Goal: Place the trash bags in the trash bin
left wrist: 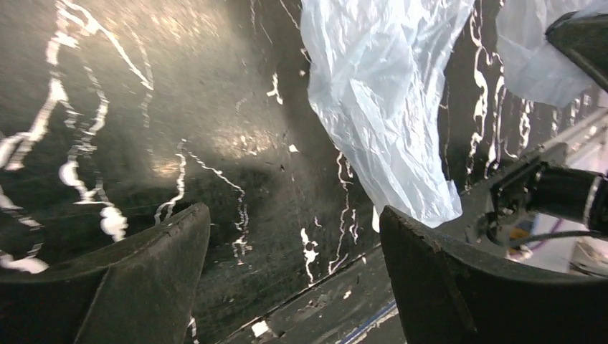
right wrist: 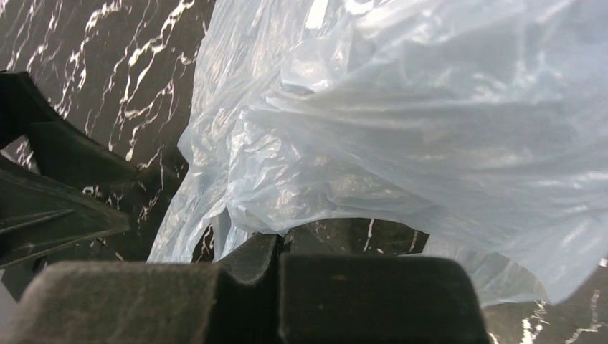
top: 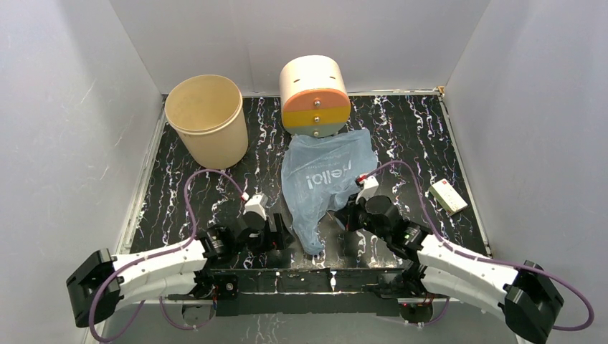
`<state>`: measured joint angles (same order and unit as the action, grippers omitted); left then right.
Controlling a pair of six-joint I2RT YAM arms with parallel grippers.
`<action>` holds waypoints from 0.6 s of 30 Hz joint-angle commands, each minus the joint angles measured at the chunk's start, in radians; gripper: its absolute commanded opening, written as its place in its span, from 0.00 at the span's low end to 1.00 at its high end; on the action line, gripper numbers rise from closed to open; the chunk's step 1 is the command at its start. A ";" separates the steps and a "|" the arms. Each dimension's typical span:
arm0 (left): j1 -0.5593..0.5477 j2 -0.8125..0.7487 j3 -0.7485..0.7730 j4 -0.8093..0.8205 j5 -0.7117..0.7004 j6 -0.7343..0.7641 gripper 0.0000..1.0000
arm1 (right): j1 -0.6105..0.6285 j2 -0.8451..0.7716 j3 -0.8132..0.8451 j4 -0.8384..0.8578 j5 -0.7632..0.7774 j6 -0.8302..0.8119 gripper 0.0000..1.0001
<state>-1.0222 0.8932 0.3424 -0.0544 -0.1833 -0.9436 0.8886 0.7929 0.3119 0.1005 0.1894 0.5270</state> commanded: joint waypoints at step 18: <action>-0.006 0.252 -0.046 0.533 0.081 -0.161 0.07 | 0.003 0.360 0.217 0.023 -0.405 0.122 0.05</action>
<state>-1.0241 1.2060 0.2684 0.5121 -0.0395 -1.1282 0.8886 1.1473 0.4725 0.1043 -0.1600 0.6258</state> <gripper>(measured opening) 0.146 0.030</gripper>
